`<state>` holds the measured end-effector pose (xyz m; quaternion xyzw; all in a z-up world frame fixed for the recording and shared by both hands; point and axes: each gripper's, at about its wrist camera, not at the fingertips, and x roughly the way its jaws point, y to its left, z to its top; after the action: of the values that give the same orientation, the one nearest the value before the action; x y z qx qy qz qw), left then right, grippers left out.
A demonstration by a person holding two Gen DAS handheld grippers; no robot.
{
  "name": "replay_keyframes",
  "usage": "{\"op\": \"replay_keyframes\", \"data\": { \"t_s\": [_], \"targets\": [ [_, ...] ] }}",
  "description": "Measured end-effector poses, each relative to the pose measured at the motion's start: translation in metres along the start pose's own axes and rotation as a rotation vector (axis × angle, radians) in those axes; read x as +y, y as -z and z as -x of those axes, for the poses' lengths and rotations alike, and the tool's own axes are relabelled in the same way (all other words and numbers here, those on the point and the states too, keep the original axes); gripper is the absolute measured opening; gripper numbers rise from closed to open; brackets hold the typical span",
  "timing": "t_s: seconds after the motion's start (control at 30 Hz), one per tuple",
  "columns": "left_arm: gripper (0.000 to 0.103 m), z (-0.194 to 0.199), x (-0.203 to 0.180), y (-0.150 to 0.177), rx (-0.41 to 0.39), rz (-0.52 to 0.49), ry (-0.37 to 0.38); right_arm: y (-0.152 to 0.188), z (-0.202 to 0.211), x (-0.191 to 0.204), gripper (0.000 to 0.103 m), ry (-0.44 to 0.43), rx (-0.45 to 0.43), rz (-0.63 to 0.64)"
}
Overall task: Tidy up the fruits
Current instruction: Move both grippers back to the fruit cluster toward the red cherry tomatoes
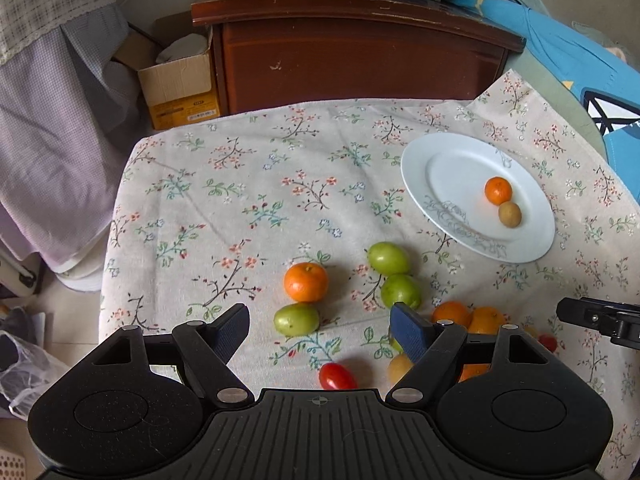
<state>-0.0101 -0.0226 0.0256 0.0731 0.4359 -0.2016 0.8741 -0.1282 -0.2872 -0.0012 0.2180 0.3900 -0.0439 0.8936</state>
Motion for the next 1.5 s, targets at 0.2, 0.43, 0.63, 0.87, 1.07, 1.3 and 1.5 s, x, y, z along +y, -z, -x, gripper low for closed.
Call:
{"op": "replay_keyframes", "data": {
  "t_s": [0.2, 0.43, 0.63, 0.87, 1.07, 1.3, 1.5],
  "targets": [
    [0.079, 0.001, 0.005, 0.016, 0.019, 0.025, -0.020, 0.017, 0.000, 0.003, 0.045, 0.018, 0.026, 0.012],
    [0.077, -0.001, 0.004, 0.032, 0.020, 0.024, -0.022, 0.028, -0.004, 0.008, 0.045, 0.039, 0.041, 0.052],
    [0.075, -0.006, -0.001, 0.037, 0.026, 0.003, 0.000, 0.030, -0.009, 0.013, 0.045, 0.051, 0.041, 0.092],
    [0.068, -0.012, -0.005, 0.042, 0.032, -0.011, 0.012, 0.030, -0.012, 0.016, 0.043, 0.051, 0.028, 0.116],
    [0.052, -0.016, -0.008, 0.044, 0.033, -0.027, 0.022, 0.032, -0.014, 0.019, 0.034, 0.048, 0.027, 0.151],
    [0.044, -0.017, -0.012, 0.045, 0.016, -0.054, 0.020, 0.033, -0.016, 0.025, 0.026, 0.060, 0.013, 0.208],
    [0.029, -0.016, -0.014, 0.047, 0.012, -0.070, 0.036, 0.034, -0.017, 0.027, 0.026, 0.067, 0.007, 0.224]
  ]
}}
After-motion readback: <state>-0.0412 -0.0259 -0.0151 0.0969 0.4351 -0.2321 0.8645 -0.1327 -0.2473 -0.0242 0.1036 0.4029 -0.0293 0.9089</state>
